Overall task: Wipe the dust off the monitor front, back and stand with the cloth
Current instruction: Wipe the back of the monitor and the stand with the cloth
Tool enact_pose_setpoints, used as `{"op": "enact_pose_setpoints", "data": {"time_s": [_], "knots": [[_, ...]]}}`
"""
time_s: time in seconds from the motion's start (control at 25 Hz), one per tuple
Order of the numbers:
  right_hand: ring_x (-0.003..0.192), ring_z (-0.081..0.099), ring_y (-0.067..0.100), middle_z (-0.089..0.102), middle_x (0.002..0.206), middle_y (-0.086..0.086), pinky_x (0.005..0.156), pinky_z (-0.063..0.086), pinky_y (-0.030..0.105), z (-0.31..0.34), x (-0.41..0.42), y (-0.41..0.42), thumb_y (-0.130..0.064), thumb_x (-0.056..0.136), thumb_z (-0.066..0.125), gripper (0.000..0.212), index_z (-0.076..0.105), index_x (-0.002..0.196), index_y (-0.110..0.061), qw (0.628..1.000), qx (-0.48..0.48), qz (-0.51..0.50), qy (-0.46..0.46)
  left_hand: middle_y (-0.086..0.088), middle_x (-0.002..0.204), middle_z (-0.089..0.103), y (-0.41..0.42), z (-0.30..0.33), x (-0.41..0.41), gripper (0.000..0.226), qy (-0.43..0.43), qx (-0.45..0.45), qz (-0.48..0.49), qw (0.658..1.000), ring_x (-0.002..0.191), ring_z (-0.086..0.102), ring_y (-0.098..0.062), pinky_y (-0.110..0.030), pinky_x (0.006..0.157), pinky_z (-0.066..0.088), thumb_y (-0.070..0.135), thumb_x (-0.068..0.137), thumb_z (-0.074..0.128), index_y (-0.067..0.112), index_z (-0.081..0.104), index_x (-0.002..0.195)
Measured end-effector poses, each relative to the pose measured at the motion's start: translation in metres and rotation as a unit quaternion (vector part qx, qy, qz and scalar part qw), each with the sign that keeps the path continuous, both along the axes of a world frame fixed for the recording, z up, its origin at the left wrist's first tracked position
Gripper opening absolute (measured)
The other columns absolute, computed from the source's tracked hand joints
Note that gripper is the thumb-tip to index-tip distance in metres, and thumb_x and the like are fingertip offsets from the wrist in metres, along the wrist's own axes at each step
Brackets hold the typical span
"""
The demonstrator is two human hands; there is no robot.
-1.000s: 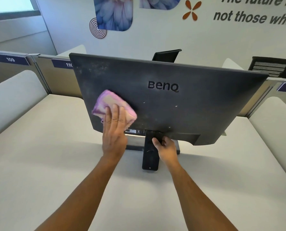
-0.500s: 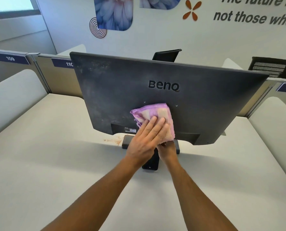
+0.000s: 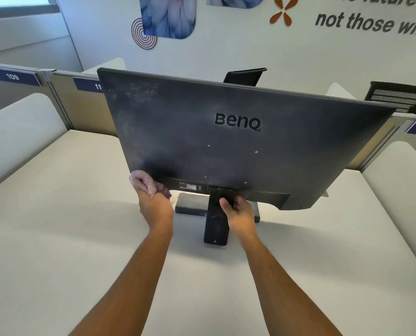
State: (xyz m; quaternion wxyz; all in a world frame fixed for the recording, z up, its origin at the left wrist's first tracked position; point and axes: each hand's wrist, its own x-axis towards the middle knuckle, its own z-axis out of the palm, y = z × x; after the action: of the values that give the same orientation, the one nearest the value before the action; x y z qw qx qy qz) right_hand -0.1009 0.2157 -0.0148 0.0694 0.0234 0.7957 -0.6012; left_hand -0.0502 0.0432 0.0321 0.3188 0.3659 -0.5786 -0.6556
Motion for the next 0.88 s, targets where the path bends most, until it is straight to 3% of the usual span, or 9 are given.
{"op": "enact_pose_setpoints", "data": {"time_s": [0.08, 0.16, 0.28, 0.44, 0.56, 0.68, 0.72, 0.76, 0.88], "knots": [[0.096, 0.058, 0.011, 0.064, 0.104, -0.009, 0.095, 0.047, 0.034, -0.001, 0.001, -0.001, -0.045, 0.089, 0.064, 0.026, 0.056, 0.106, -0.028, 1.000, 0.015, -0.005, 0.010, 0.014, 0.084, 0.062, 0.023, 0.018, -0.001, 0.024, 0.013, -0.024, -0.028, 0.999, 0.091, 0.066, -0.023, -0.033, 0.083, 0.054, 0.017, 0.096, 0.046, 0.035, 0.059, 0.106], [0.091, 0.059, 0.010, 0.065, 0.101, -0.008, 0.085, 0.048, 0.025, -0.001, -0.002, 0.000, -0.045, 0.089, 0.065, 0.026, 0.057, 0.105, -0.026, 0.999, 0.021, -0.015, 0.025, 0.023, 0.084, 0.058, 0.057, 0.023, -0.001, 0.039, -0.008, -0.095, -0.080, 0.992, 0.085, 0.061, -0.009, -0.019, 0.077, 0.046, 0.016, 0.101, 0.043, 0.030, 0.047, 0.137], [0.090, 0.065, 0.017, 0.066, 0.095, -0.003, 0.074, 0.050, 0.022, -0.002, -0.003, -0.002, -0.032, 0.092, 0.065, 0.016, 0.060, 0.103, -0.021, 0.997, 0.056, -0.003, 0.057, 0.018, 0.127, 0.054, 0.098, 0.015, 0.011, 0.056, 0.010, -0.163, -0.238, 0.957, 0.108, 0.053, 0.001, 0.001, 0.088, 0.037, 0.013, 0.103, 0.041, 0.032, 0.024, 0.153], [0.098, 0.064, 0.011, 0.062, 0.117, 0.002, 0.082, 0.055, 0.025, -0.009, 0.004, -0.008, -0.010, 0.096, 0.056, 0.028, 0.055, 0.124, -0.013, 0.986, 0.138, 0.017, 0.096, 0.012, 0.153, 0.033, 0.092, 0.005, 0.018, 0.055, 0.058, -0.263, -0.401, 0.876, 0.141, 0.034, -0.013, -0.026, 0.111, 0.036, 0.002, 0.098, 0.043, 0.029, 0.040, 0.146], [0.085, 0.061, 0.014, 0.062, 0.095, -0.003, 0.075, 0.049, 0.020, -0.005, -0.003, 0.000, -0.026, 0.093, 0.063, 0.011, 0.054, 0.099, -0.024, 0.990, 0.099, 0.007, 0.104, 0.010, 0.152, 0.037, 0.059, 0.009, 0.022, 0.052, 0.091, -0.429, -0.343, 0.831, 0.141, 0.035, -0.015, -0.034, 0.107, 0.043, 0.003, 0.094, 0.045, 0.020, 0.046, 0.143], [0.080, 0.059, 0.005, 0.063, 0.090, -0.014, 0.069, 0.042, 0.013, -0.002, -0.003, 0.001, -0.042, 0.089, 0.066, 0.021, 0.058, 0.099, -0.025, 0.997, 0.062, 0.003, 0.049, -0.016, 0.144, 0.047, 0.011, 0.016, 0.014, 0.040, 0.122, -0.637, -0.208, 0.732, 0.134, 0.044, -0.036, -0.044, 0.104, 0.045, 0.003, 0.093, 0.049, 0.002, 0.056, 0.132], [0.080, 0.058, 0.001, 0.063, 0.090, -0.018, 0.074, 0.042, 0.014, -0.001, -0.001, 0.000, -0.046, 0.088, 0.065, 0.023, 0.058, 0.101, -0.028, 0.998, 0.045, 0.003, 0.034, -0.018, 0.143, 0.047, -0.006, 0.018, 0.010, 0.039, 0.124, -0.654, -0.149, 0.732, 0.134, 0.044, -0.037, -0.043, 0.106, 0.043, 0.004, 0.094, 0.053, -0.001, 0.055, 0.132], [0.080, 0.057, -0.002, 0.061, 0.090, -0.022, 0.078, 0.042, 0.014, -0.001, 0.000, 0.000, -0.049, 0.088, 0.064, 0.024, 0.057, 0.102, -0.031, 0.999, 0.034, 0.004, 0.022, -0.017, 0.145, 0.045, -0.019, 0.021, 0.006, 0.043, 0.115, -0.620, -0.087, 0.772, 0.135, 0.043, -0.035, -0.038, 0.109, 0.040, 0.004, 0.093, 0.055, -0.001, 0.052, 0.136], [0.078, 0.054, -0.002, 0.057, 0.087, -0.027, 0.078, 0.041, 0.011, -0.003, -0.002, 0.002, -0.050, 0.087, 0.063, 0.023, 0.054, 0.101, -0.035, 1.000, 0.016, 0.002, 0.017, -0.007, 0.151, 0.041, -0.042, 0.038, 0.000, 0.059, 0.085, -0.291, 0.082, 0.949, 0.140, 0.037, -0.022, -0.021, 0.113, 0.031, -0.001, 0.092, 0.048, 0.013, 0.037, 0.148]]}}
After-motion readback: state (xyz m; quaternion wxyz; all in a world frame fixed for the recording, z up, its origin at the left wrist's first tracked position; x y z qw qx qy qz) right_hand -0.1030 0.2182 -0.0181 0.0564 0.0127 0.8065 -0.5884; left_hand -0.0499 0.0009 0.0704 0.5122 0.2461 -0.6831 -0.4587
